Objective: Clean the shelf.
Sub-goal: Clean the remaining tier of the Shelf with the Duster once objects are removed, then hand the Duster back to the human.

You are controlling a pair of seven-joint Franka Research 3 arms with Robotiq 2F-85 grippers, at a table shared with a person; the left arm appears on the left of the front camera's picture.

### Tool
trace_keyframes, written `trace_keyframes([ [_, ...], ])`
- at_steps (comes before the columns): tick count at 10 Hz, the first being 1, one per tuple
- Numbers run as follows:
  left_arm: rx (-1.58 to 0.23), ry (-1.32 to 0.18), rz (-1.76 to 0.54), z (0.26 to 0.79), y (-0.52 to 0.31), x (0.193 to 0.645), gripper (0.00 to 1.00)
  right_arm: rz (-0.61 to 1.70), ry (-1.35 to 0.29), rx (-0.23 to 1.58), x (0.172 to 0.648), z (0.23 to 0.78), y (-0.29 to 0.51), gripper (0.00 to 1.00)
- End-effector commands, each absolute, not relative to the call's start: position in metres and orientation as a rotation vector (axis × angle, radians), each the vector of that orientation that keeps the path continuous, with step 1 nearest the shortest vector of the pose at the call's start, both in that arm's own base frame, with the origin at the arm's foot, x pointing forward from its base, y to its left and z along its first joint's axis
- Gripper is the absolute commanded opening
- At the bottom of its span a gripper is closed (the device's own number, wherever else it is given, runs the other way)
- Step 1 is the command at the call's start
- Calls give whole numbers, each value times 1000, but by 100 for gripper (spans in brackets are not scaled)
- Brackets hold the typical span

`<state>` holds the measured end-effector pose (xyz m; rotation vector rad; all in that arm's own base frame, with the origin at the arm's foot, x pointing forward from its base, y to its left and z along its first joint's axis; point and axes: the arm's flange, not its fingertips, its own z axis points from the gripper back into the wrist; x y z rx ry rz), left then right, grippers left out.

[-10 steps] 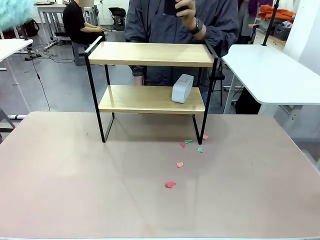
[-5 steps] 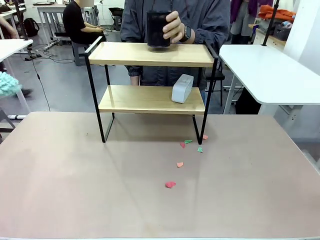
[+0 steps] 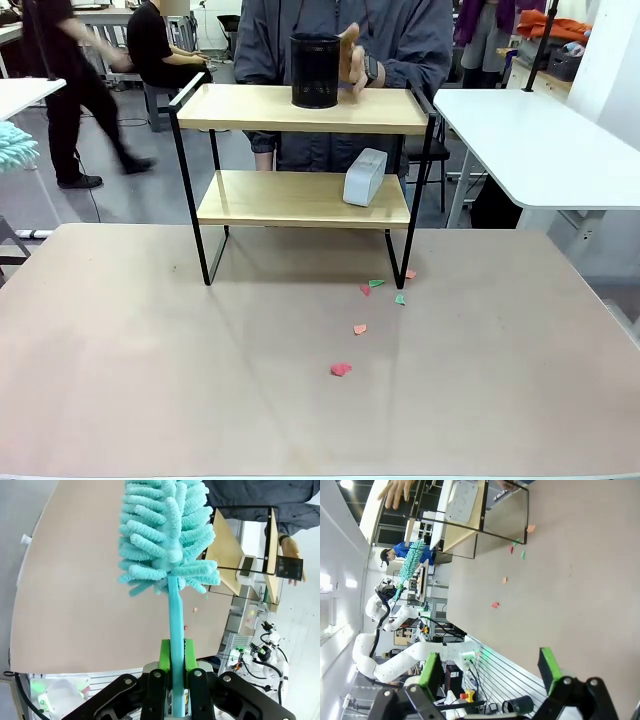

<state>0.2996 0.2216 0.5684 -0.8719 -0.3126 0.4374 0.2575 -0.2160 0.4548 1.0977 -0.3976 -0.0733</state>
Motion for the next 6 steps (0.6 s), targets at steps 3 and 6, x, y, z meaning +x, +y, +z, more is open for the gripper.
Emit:
trace_keyframes([
  [3,-874,-316,420,569,223,301,12,-56,-430,1116,260,456,-215,100],
  [6,-874,-316,420,569,223,301,12,-56,-430,1116,260,456,-215,100],
])
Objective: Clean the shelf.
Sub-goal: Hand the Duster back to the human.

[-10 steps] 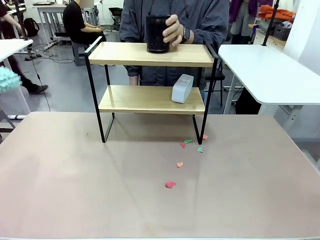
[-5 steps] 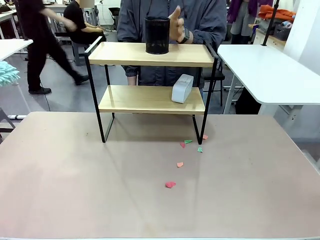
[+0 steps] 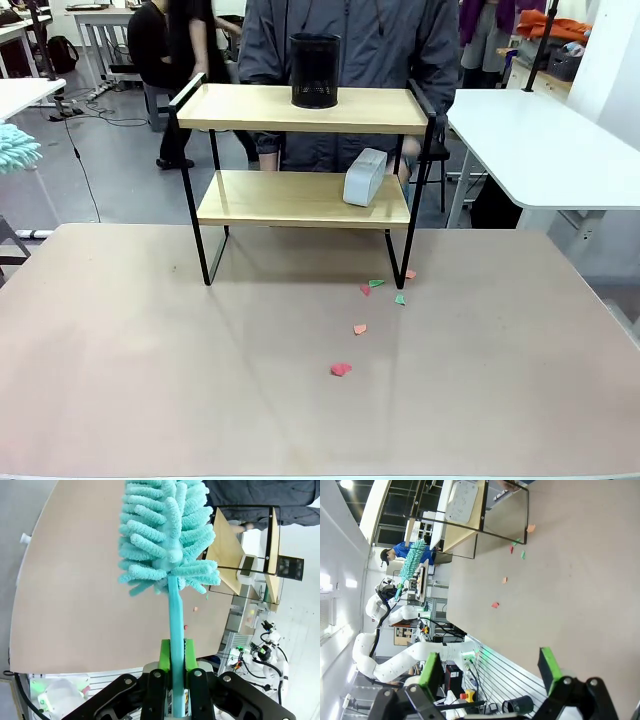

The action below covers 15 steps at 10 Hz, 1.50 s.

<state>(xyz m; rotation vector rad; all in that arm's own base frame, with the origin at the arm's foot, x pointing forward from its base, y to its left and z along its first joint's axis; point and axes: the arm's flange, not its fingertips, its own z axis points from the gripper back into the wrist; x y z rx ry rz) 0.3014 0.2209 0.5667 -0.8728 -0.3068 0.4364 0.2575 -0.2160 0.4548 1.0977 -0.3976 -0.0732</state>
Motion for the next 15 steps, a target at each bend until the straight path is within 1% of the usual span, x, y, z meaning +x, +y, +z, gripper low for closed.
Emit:
trace_keyframes([
  [1,-873,-307,436,567,221,301,12,-56,-430,1116,260,456,-215,100],
  [2,-994,-365,273,594,218,300,12,-56,-430,1116,260,456,-215,100],
  [3,-1095,-400,161,619,212,294,12,-56,-430,1116,260,456,-215,100],
  [4,-1129,-429,-31,656,197,280,12,-56,-430,1116,260,456,-215,100],
  [5,-1155,-405,-223,678,178,264,12,-56,-430,1116,260,456,-215,100],
  [6,-1163,-331,-433,693,155,249,12,-56,-430,1116,260,456,-215,100],
  [7,-1112,-233,-609,699,127,237,12,-73,-398,1097,258,455,-216,100],
  [8,-1048,-73,-816,700,91,233,12,66,-399,1124,249,485,-188,100],
  [9,-975,11,-924,696,60,236,12,206,-387,1217,239,514,-153,100],
  [10,-931,89,-1029,690,39,233,12,326,-388,1211,228,527,-119,100],
  [11,-916,181,-1117,680,18,231,12,438,-356,1237,216,525,-81,100],
  [12,-904,278,-1187,667,1,231,12,493,-264,1287,206,509,-56,100],
  [13,-829,341,-1096,646,1,239,12,498,-165,1259,196,485,-62,100],
  [14,-925,211,-1066,665,-26,230,12,432,-301,1211,211,528,-78,100],
  [15,-925,211,-1066,665,-26,230,12,432,-301,1211,211,528,-78,100],
])
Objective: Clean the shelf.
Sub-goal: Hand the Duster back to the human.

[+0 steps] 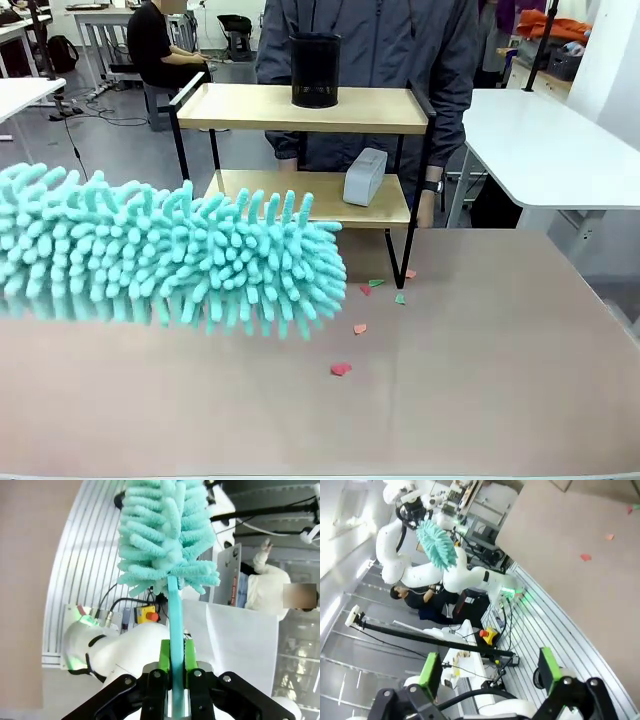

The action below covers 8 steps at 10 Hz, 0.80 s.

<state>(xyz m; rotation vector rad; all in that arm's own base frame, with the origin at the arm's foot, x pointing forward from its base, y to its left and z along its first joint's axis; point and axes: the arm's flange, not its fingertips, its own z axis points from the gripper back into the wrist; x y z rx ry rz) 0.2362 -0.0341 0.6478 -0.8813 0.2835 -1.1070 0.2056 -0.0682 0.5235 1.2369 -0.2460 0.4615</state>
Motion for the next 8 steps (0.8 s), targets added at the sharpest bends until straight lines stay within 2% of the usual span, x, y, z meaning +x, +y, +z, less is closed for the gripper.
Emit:
trace_keyframes([
  [1,-925,211,-1066,665,-26,230,12,480,-227,1245,205,522,-63,100],
  [2,-881,284,-1107,648,-34,236,12,609,-165,1192,211,524,-47,100],
  [3,-852,354,-1252,642,-77,258,12,671,-136,1126,238,527,14,100],
  [5,-787,424,-1336,633,-129,279,12,728,-126,1097,277,523,119,100],
  [7,-776,532,-1378,610,-174,289,12,796,-86,1126,272,496,205,100],
  [8,-747,552,-1340,598,-186,292,12,815,-60,1180,265,488,218,100],
])
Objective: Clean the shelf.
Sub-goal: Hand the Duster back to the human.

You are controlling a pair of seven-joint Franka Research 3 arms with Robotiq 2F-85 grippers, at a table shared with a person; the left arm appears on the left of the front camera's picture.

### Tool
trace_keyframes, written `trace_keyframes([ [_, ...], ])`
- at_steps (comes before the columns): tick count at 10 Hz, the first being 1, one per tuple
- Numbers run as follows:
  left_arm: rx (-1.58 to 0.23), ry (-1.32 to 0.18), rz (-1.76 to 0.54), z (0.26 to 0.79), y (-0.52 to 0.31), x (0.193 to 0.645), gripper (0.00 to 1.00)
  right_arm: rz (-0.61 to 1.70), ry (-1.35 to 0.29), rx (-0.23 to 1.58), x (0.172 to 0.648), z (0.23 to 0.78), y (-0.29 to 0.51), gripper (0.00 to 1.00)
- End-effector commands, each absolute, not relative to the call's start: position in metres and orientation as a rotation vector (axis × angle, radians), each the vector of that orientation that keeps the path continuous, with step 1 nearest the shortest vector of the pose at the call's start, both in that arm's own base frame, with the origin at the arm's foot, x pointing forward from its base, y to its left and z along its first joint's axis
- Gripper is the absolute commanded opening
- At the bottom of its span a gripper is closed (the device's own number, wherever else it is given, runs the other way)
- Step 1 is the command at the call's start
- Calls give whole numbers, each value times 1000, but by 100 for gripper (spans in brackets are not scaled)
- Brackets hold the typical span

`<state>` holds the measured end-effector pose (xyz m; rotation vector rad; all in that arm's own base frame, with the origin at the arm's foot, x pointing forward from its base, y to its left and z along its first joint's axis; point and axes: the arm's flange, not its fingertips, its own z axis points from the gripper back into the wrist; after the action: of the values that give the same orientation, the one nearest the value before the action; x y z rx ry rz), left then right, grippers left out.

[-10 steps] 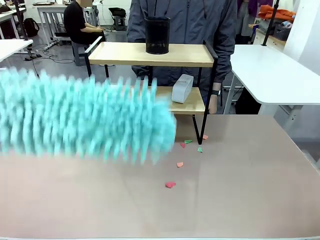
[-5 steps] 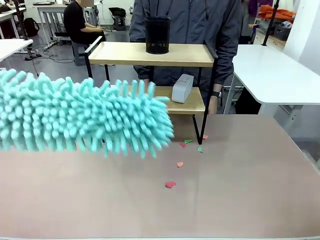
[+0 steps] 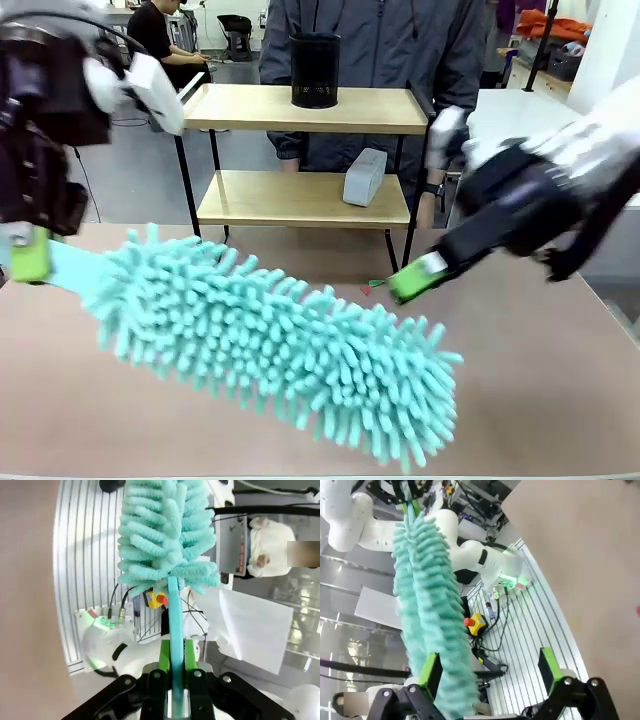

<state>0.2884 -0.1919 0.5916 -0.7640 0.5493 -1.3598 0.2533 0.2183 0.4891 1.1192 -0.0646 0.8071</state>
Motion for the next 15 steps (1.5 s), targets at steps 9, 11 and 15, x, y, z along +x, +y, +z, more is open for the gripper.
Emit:
trace_keyframes([
  [9,-794,544,-1245,566,-209,315,12,968,37,1194,247,476,253,100],
  [11,-831,514,-1216,561,-204,316,12,952,58,1174,246,468,260,100],
  [15,-848,516,-1251,563,-203,316,12,977,76,1205,251,464,258,100],
])
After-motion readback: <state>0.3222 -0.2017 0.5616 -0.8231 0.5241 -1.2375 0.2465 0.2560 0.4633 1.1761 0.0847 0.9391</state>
